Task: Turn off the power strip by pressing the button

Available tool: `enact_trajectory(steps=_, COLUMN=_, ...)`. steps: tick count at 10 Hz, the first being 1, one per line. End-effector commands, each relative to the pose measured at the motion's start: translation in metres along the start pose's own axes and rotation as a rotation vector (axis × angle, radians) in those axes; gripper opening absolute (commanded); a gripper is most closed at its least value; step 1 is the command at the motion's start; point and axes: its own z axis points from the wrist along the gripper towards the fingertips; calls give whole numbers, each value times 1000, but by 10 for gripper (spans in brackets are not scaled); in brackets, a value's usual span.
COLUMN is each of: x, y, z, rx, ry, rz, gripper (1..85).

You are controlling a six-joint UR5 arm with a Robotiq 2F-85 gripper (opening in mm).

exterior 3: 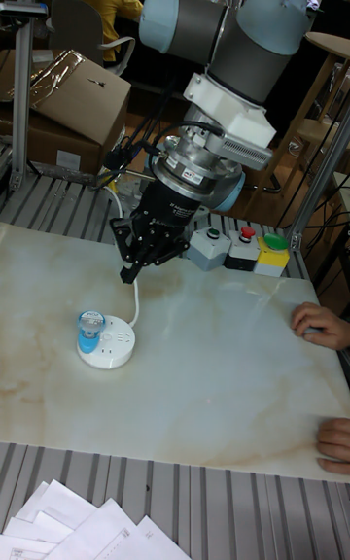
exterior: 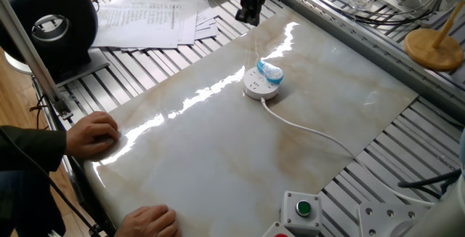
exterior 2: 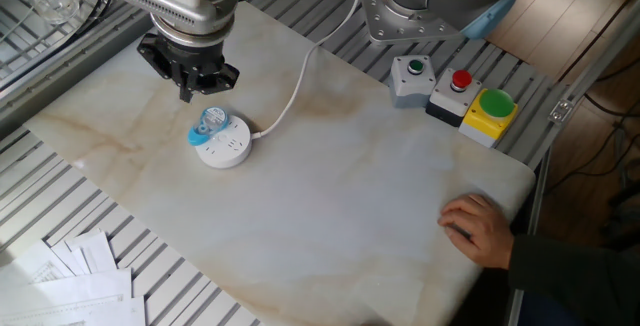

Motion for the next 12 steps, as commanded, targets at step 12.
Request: enact_trajectory(steps=12, x=56, y=-2, z=9, rx=-9, ry=182, rz=-176, gripper=10)
